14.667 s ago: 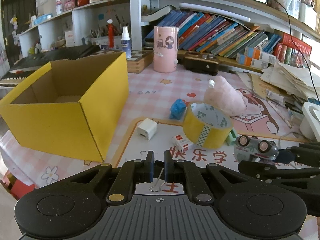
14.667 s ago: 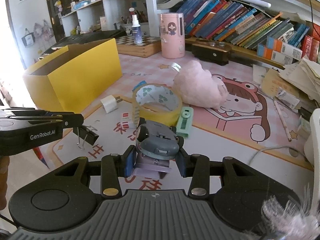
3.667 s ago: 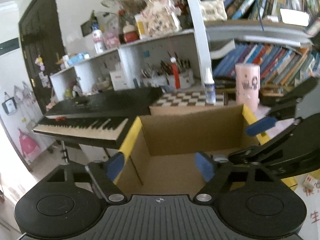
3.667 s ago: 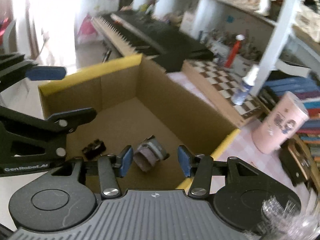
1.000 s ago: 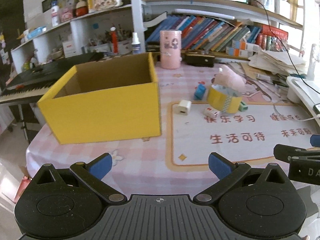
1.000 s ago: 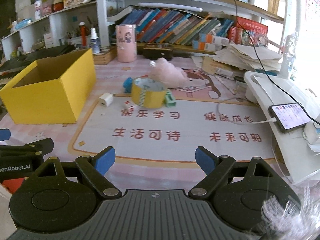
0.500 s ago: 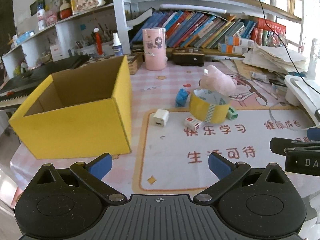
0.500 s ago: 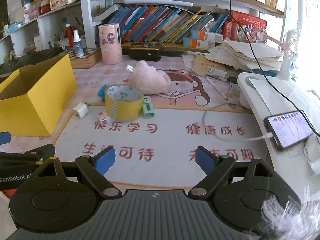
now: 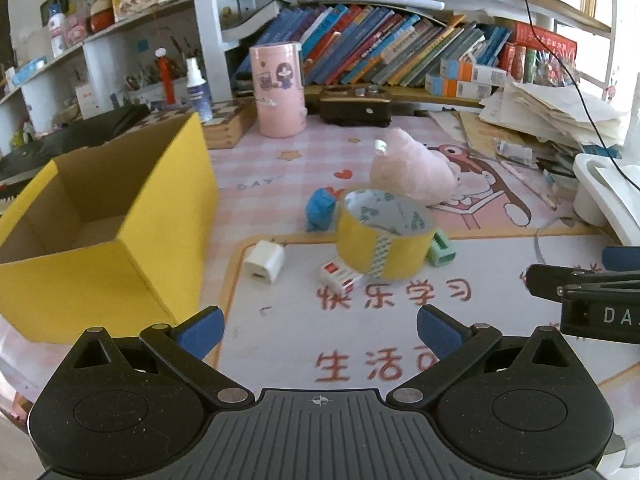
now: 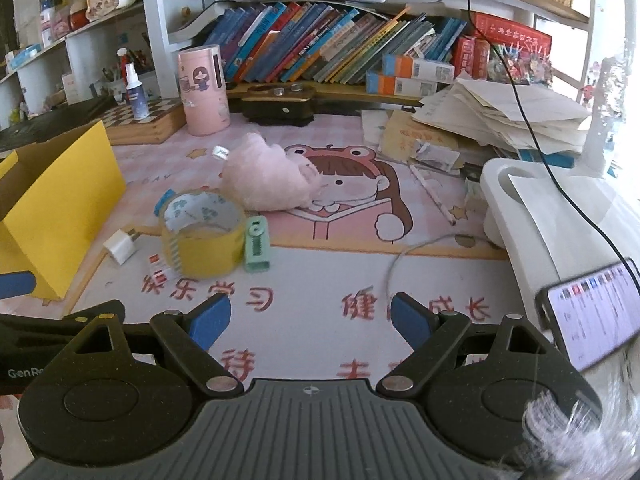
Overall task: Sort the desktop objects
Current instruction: 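Move both tools away from the box over the table toward the yellow tape roll, then lower the left tool onto the yellow tape roll and close its fingers, then lower the right tool onto the mint-green stapler and close its fingers, then carry the tape roll with the left tool while the right tool carries the stapler over the box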
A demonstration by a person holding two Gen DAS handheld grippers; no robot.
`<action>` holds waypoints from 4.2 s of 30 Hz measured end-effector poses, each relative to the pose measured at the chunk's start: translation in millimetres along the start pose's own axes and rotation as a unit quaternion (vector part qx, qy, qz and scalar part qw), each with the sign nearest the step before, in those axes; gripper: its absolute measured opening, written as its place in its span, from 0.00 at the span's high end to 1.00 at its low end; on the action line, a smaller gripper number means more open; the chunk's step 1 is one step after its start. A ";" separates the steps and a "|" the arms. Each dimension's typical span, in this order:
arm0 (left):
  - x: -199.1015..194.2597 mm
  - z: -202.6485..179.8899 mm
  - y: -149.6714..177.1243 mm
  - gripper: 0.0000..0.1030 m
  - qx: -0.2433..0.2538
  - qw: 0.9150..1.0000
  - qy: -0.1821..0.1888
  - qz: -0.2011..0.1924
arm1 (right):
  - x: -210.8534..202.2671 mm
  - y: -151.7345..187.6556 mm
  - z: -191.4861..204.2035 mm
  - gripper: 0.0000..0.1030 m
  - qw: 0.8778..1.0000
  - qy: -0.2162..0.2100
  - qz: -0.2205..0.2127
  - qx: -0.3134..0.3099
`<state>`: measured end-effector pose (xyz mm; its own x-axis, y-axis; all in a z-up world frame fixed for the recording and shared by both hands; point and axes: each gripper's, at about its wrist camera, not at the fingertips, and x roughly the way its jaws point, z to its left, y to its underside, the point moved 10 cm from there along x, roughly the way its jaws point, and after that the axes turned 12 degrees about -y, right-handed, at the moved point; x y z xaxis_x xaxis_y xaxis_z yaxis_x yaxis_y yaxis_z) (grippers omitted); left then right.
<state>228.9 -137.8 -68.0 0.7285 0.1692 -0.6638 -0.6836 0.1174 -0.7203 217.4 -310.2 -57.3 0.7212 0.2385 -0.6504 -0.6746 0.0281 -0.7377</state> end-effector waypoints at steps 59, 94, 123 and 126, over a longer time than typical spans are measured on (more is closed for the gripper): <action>-8.3 31.0 -70.0 0.15 -0.075 0.989 -0.071 -0.102 | 140.9 -32.3 24.2 0.53 0.980 -0.149 0.080 -0.101; -49.2 37.9 -52.0 0.15 -0.095 0.986 -0.032 -0.136 | 48.4 -40.8 52.7 0.78 0.977 -0.192 0.038 -0.081; -98.1 144.4 35.9 0.15 -0.090 0.989 0.011 -0.118 | -31.9 36.5 171.9 0.78 0.985 -0.150 0.027 -0.084; -103.6 154.0 46.4 0.15 -0.088 0.989 0.011 -0.116 | -37.5 47.3 184.3 0.78 0.985 -0.151 0.029 -0.081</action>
<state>115.0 0.8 -1.7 0.8666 0.1358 -0.4802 -0.4818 -0.0227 -0.8760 129.4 -138.9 -34.4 0.5859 0.5135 -0.6269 -0.6614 -0.1441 -0.7361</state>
